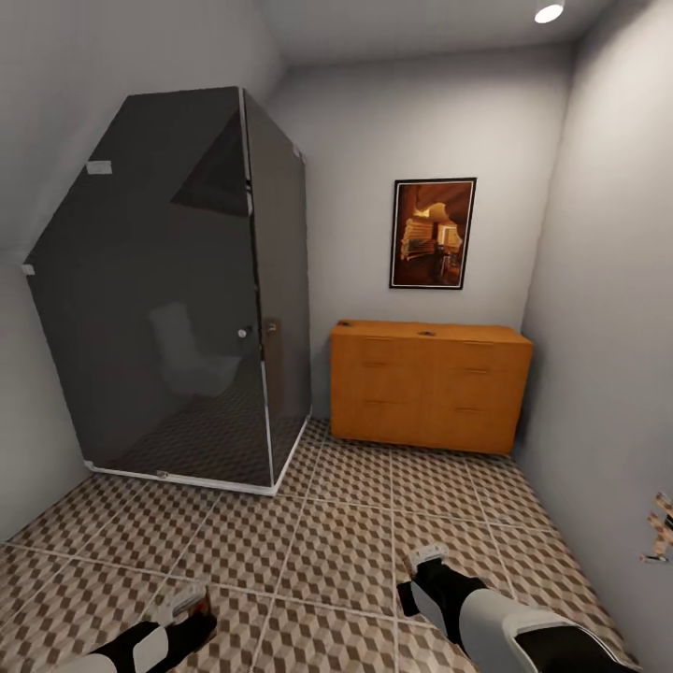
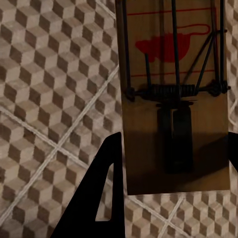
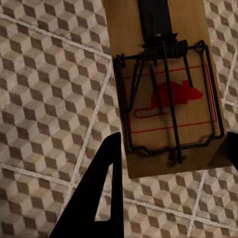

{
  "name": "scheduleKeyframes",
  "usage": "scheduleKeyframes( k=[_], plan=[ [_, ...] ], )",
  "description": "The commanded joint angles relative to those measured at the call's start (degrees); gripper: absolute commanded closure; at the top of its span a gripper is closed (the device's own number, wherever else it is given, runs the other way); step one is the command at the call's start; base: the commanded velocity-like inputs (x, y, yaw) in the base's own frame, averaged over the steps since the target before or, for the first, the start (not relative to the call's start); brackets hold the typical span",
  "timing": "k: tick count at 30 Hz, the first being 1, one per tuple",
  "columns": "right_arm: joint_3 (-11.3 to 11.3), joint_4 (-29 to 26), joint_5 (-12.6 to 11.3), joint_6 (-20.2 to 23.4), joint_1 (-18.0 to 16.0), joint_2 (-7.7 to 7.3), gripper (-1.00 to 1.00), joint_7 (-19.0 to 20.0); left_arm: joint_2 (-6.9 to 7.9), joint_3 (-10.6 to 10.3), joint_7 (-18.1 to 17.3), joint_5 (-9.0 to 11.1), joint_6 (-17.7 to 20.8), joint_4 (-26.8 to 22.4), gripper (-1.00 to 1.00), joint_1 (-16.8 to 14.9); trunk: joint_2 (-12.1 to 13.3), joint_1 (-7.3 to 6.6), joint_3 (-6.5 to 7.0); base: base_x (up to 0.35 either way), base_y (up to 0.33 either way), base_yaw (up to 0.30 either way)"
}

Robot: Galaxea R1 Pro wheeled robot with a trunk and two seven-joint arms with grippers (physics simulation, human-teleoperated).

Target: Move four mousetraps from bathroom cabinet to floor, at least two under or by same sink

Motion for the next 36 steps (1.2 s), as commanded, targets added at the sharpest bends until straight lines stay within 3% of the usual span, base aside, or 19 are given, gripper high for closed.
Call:
scheduleKeyframes(
  k=[1, 36],
  plan=[
    [0.4, 0.0, 0.4, 0.4, 0.0, 0.04, 1.00, 0.6, -0.09, -0.5, -0.1, 0.6, 0.0, 0.0, 1.00, 0.1, 0.0, 0.00, -0.07, 0.000, 0.000, 0.251],
    [0.4, 0.1, 0.4, 0.4, 0.0, 0.01, 1.00, 1.3, 0.02, -0.7, -0.3, 0.8, -0.5, -0.3, 1.00, 0.3, 0.0, 0.00, -0.07, 0.000, 0.000, 0.297]
  ],
)
